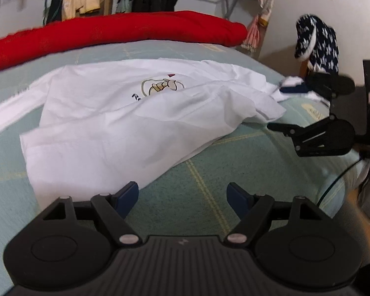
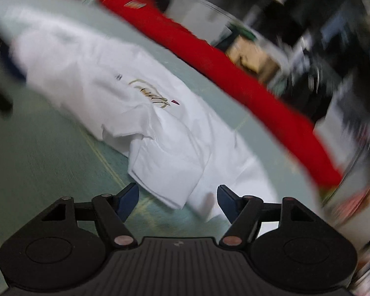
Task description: Fold clothes
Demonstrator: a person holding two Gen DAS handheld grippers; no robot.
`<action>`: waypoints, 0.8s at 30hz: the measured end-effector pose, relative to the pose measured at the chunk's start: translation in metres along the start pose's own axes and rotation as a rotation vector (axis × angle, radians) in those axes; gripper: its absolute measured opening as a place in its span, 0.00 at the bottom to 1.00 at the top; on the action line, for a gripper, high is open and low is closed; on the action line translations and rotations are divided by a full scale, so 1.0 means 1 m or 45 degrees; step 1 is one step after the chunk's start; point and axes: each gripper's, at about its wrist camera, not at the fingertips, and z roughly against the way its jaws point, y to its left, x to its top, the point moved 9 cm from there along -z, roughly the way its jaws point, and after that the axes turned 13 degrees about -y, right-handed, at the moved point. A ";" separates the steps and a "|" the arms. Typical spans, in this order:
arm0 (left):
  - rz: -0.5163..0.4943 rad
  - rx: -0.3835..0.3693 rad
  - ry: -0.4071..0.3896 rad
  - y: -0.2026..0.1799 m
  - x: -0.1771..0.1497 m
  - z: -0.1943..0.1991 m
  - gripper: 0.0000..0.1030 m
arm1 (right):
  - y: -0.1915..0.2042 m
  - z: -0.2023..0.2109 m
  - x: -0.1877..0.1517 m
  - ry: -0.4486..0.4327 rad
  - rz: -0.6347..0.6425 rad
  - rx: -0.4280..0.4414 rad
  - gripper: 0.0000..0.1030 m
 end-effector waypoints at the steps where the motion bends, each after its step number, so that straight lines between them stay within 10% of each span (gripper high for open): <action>1: -0.017 0.002 0.000 0.000 0.001 0.001 0.76 | 0.005 -0.002 -0.001 0.008 0.121 -0.006 0.71; 5: -0.078 0.006 0.003 -0.002 0.002 0.001 0.76 | 0.018 -0.008 -0.002 -0.015 0.395 -0.017 0.61; 9: -0.279 0.060 0.010 -0.007 0.003 0.000 0.76 | 0.021 -0.015 0.003 -0.043 0.496 0.025 0.27; 17: -0.559 0.103 -0.015 -0.024 0.007 -0.004 0.77 | 0.027 -0.023 0.012 -0.064 0.566 0.120 0.15; 24: -0.813 0.170 -0.068 -0.040 0.006 -0.011 0.77 | 0.001 0.011 0.038 -0.095 0.306 0.207 0.06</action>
